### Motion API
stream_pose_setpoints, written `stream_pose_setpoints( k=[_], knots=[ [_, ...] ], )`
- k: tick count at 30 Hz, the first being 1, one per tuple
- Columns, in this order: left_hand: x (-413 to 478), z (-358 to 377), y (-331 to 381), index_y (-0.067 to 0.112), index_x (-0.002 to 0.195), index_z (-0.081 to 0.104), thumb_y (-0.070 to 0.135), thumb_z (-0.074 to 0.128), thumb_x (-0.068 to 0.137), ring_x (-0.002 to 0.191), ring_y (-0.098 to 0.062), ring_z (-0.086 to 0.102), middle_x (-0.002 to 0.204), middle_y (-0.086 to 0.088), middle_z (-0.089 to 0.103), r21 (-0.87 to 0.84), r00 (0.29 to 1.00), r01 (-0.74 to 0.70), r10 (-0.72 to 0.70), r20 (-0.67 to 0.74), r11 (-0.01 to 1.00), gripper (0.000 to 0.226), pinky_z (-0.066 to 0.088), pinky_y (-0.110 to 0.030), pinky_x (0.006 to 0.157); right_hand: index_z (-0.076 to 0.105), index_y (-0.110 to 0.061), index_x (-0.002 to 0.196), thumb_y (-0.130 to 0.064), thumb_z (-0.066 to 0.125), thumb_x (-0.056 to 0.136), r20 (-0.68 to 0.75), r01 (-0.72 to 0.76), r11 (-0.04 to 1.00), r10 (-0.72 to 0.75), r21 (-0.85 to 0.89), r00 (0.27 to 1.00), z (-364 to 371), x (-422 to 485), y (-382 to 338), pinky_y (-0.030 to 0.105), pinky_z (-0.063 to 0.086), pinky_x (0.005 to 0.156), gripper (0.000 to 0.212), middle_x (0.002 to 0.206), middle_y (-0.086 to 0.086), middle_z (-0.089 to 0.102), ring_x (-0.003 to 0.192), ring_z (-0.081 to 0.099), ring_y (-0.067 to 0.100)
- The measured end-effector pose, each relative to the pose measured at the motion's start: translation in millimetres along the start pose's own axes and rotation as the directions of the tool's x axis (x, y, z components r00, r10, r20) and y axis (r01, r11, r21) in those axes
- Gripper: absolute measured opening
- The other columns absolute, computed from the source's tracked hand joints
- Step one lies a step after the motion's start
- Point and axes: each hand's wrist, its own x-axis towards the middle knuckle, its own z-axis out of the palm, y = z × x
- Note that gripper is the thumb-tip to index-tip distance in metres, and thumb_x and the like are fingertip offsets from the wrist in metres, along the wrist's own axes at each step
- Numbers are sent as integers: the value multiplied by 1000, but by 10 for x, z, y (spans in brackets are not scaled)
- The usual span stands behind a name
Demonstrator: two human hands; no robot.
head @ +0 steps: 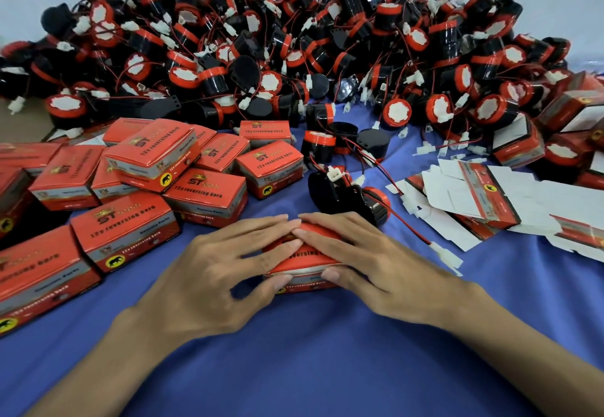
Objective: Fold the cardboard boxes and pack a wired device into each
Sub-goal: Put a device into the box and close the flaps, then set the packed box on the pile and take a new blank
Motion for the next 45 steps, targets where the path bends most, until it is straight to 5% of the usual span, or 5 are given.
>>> stream_pose_setpoints(
  k=[18,25,30,37,45],
  knots=[
    [31,115,37,13,114,67,22,61,90,120,-27,60,123,-5,64,45,996,10,-6,-86,999,27,54,-41,94,75,-2,94,-16,58,93,-343,71,908,-226,-412,912,24,37,-203,35,56,85,22,107,7,72,101,69,25],
    [33,-34,-76,9,97,77,31,63,87,104,-22,68,110,-3,70,225,967,172,-121,-224,959,27,56,-40,89,70,3,83,-7,55,93,-816,-304,922,-22,-241,578,-477,-35,324,28,50,69,21,86,12,71,73,65,27],
    [72,-9,-143,3,84,77,28,67,85,98,-24,70,102,-8,73,308,955,205,-122,-270,929,28,50,-55,95,54,-13,129,-36,47,96,-331,-819,484,752,-309,570,-338,-231,877,45,26,111,41,139,17,46,132,36,37],
    [105,-23,-327,-1,97,70,17,76,84,103,-31,67,111,-10,70,201,903,416,-376,-208,887,23,55,-49,86,69,-3,102,-15,57,91,-315,-637,684,554,-355,770,-211,-219,950,44,40,95,20,111,17,66,103,59,39],
    [372,131,-290,6,97,62,13,78,78,98,-34,55,104,-9,60,298,842,539,-505,-187,788,26,47,-46,78,49,-8,126,-30,41,98,-231,-717,564,696,-409,680,-169,-117,940,44,36,92,37,123,14,53,117,47,33]
  ],
)
